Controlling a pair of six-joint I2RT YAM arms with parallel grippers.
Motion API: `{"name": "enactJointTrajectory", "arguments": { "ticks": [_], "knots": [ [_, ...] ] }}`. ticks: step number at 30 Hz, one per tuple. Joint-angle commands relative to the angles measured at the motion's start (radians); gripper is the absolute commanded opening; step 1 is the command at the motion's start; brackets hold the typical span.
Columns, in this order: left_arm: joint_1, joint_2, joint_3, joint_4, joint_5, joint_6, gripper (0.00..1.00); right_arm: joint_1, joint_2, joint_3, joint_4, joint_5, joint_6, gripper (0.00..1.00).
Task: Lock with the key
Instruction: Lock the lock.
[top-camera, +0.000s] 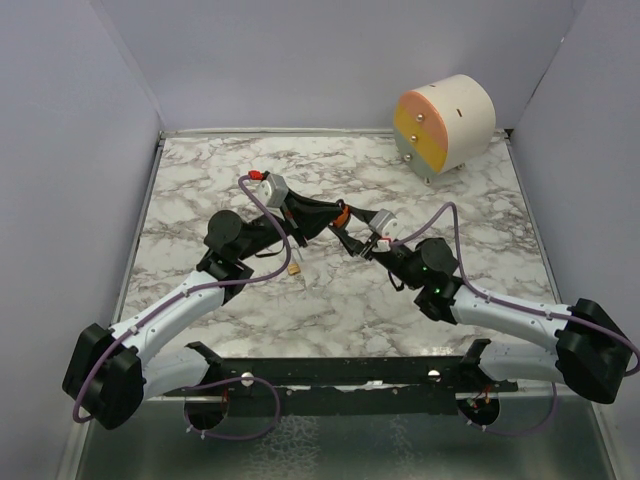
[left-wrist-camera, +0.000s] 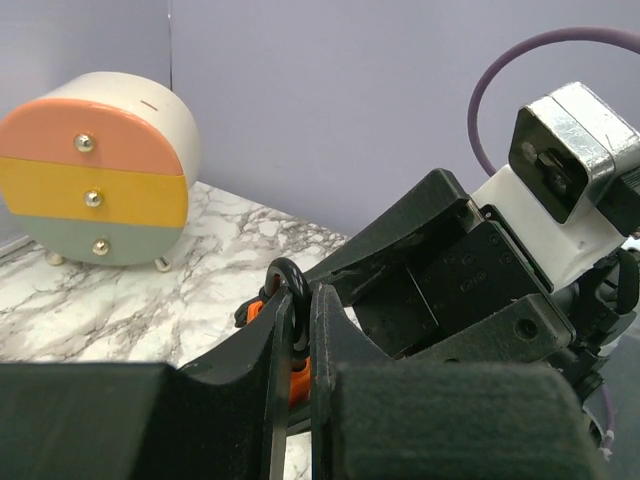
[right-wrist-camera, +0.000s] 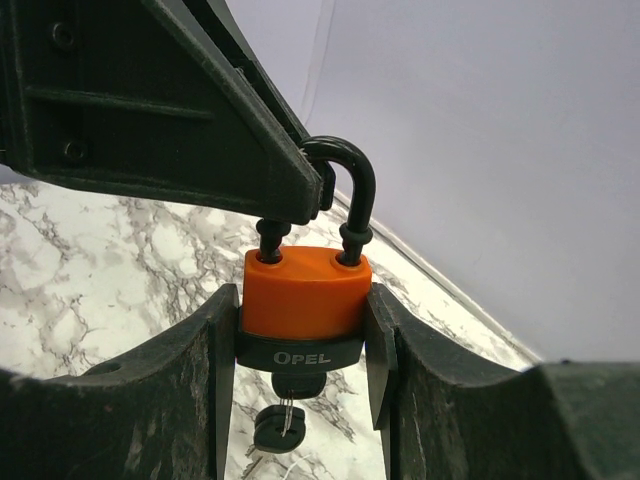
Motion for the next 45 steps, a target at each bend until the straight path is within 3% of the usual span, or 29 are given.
{"name": "enactJointTrajectory", "arguments": {
  "ticks": [1, 23, 45],
  "knots": [
    [-0.032, -0.01, 0.003, -0.062, 0.058, 0.009, 0.0, 0.019, 0.001, 0.074, 0.024, 0.031, 0.002, 0.01],
    [-0.032, 0.011, -0.032, -0.095, 0.026, 0.037, 0.0, 0.027, -0.09, 0.118, -0.022, 0.085, 0.067, 0.01],
    [-0.042, -0.016, -0.024, -0.094, 0.055, 0.015, 0.0, 0.029, -0.038, 0.155, -0.022, 0.133, 0.048, 0.01]
  ]
}}
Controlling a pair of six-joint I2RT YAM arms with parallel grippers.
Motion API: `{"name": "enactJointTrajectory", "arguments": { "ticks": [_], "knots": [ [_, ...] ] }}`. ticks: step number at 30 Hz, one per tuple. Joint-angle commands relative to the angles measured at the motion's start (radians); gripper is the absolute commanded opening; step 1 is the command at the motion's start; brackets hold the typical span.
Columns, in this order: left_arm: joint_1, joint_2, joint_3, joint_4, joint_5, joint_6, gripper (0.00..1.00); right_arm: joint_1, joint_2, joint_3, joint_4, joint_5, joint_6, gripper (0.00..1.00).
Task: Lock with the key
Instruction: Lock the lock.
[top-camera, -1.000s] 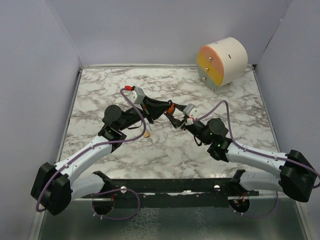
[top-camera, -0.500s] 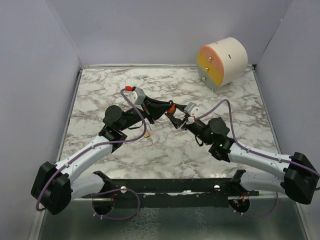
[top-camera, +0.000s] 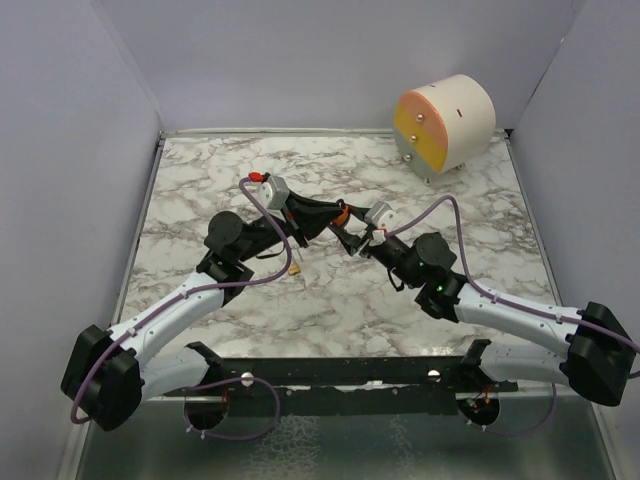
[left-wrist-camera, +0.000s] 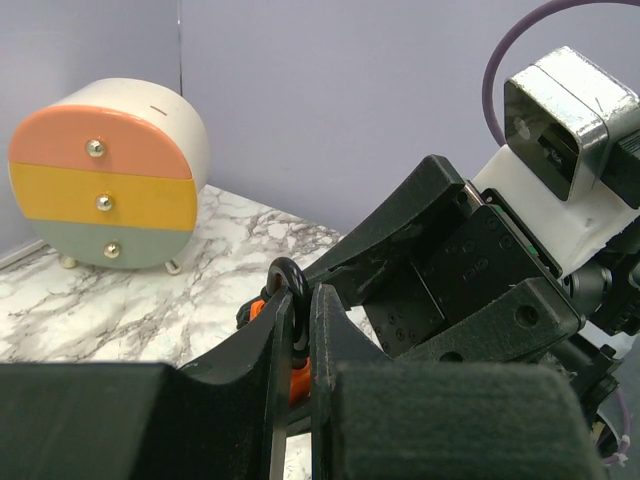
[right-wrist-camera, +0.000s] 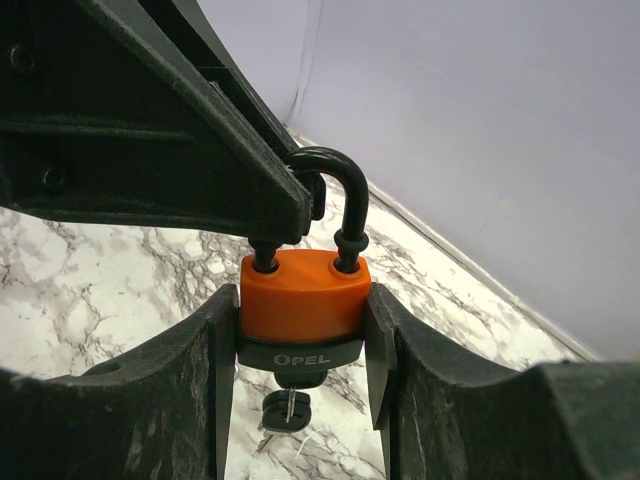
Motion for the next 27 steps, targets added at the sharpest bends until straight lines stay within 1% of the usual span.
{"name": "enactJointTrajectory", "arguments": {
  "ticks": [1, 13, 27],
  "knots": [
    [-0.027, -0.008, -0.021, -0.079, 0.086, -0.02, 0.0, 0.006, -0.007, 0.076, 0.168, 0.042, -0.002, 0.01],
    [-0.027, 0.001, -0.039, -0.081, 0.112, -0.04, 0.0, 0.006, -0.018, 0.092, 0.19, 0.084, -0.004, 0.01],
    [-0.027, 0.011, -0.078, -0.16, 0.043, 0.026, 0.0, 0.008, -0.083, 0.161, 0.169, 0.059, 0.017, 0.01]
  ]
}}
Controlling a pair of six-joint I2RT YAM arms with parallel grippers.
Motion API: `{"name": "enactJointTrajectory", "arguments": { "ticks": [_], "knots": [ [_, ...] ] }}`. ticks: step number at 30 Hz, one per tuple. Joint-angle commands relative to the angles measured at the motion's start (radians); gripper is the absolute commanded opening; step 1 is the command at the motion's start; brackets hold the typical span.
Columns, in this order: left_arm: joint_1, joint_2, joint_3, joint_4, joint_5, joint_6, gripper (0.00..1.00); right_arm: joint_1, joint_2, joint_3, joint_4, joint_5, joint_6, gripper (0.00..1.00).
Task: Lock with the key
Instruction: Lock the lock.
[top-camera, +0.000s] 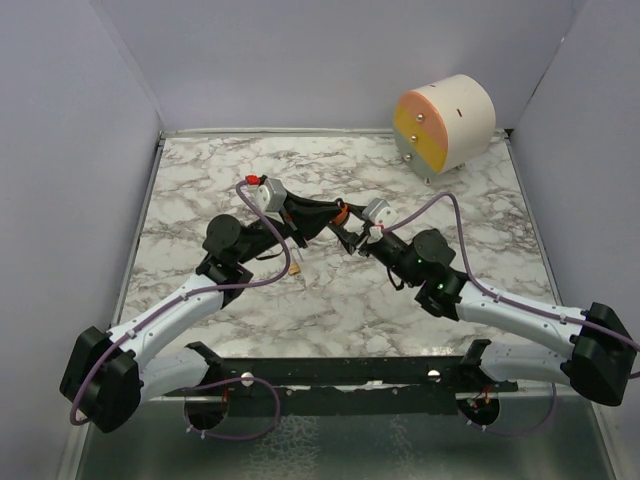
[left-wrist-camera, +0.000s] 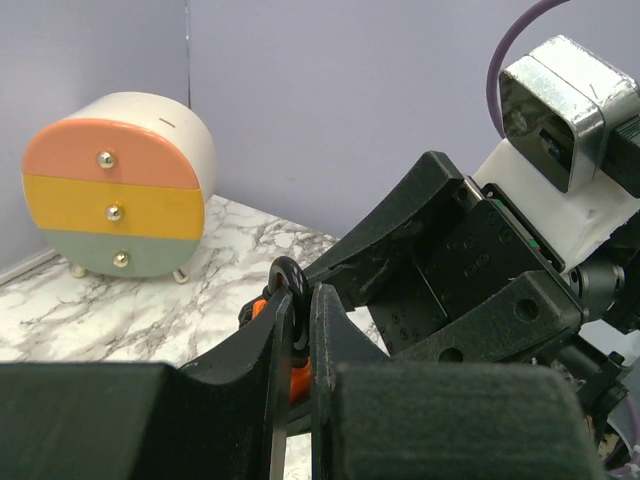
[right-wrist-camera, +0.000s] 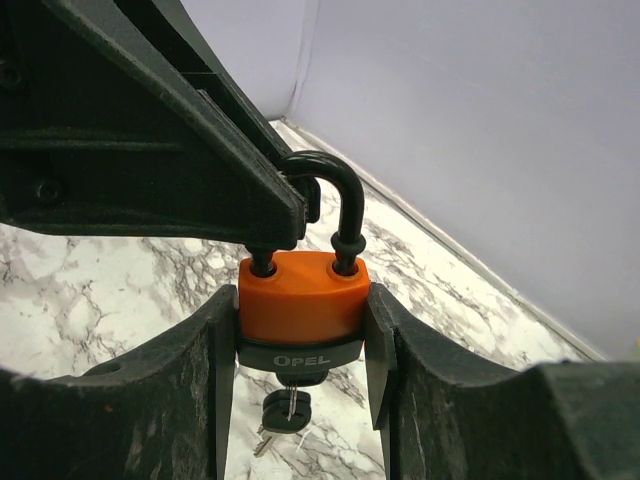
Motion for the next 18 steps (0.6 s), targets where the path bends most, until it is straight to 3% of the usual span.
{"name": "enactJointTrajectory", "arguments": {
  "ticks": [1, 18],
  "knots": [
    [-0.026, 0.024, -0.064, -0.179, 0.054, 0.023, 0.0, -0.002, -0.084, 0.127, 0.223, 0.031, 0.017, 0.01],
    [-0.026, 0.082, -0.085, -0.156, 0.044, 0.007, 0.0, 0.008, -0.071, 0.171, 0.232, 0.051, 0.009, 0.01]
  ]
}}
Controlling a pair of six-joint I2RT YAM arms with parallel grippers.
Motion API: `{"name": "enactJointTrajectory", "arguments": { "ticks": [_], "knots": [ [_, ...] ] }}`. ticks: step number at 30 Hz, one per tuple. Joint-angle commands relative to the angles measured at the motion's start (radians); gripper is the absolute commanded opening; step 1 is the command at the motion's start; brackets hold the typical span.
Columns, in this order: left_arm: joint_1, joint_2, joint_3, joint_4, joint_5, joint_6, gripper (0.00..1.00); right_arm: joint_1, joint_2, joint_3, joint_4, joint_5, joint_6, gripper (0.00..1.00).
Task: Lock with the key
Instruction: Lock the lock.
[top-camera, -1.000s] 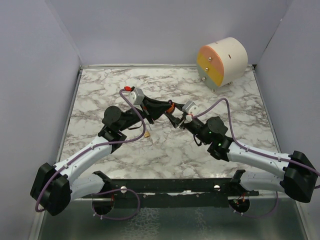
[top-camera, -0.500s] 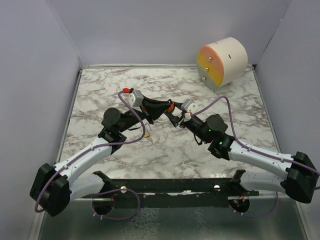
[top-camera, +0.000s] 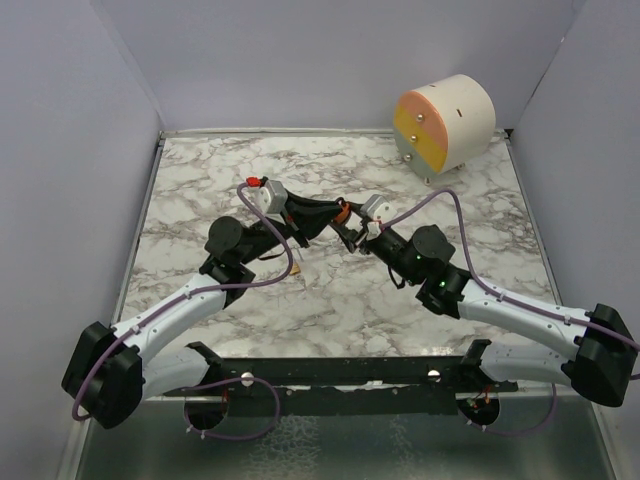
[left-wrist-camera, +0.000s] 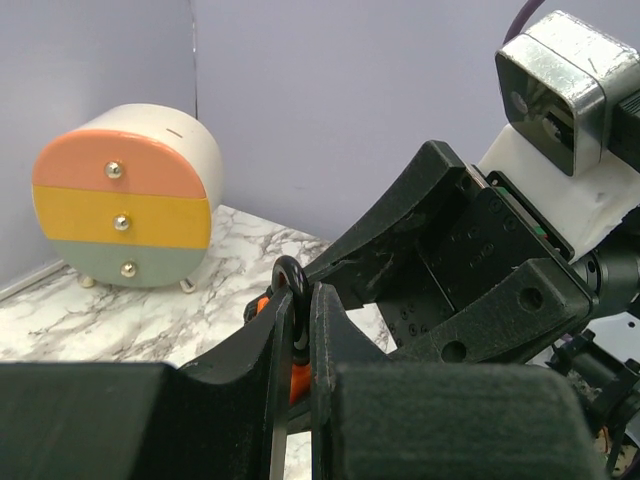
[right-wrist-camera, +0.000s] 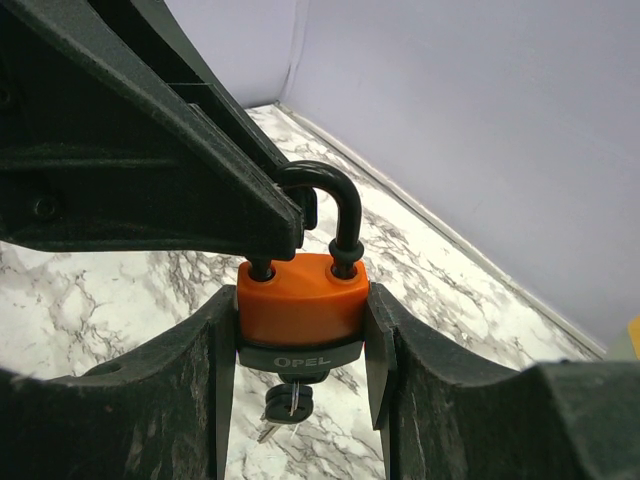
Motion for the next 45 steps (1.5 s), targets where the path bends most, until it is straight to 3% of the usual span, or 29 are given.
{"name": "enactJointTrajectory", "arguments": {
  "ticks": [1, 20, 33, 45],
  "knots": [
    [-0.018, 0.058, -0.072, -0.21, 0.063, -0.005, 0.0, 0.009, -0.061, 0.128, 0.33, 0.031, 0.007, 0.01],
    [-0.018, 0.123, -0.162, -0.156, 0.041, -0.022, 0.0, 0.026, -0.062, 0.225, 0.346, -0.048, -0.036, 0.01],
    [0.0, 0.186, -0.198, -0.129, 0.029, -0.021, 0.0, 0.156, -0.049, 0.276, 0.383, -0.05, -0.175, 0.01],
    [0.038, 0.279, -0.228, -0.064, 0.074, -0.041, 0.0, 0.201, -0.053, 0.322, 0.377, -0.113, -0.194, 0.01]
  ]
}}
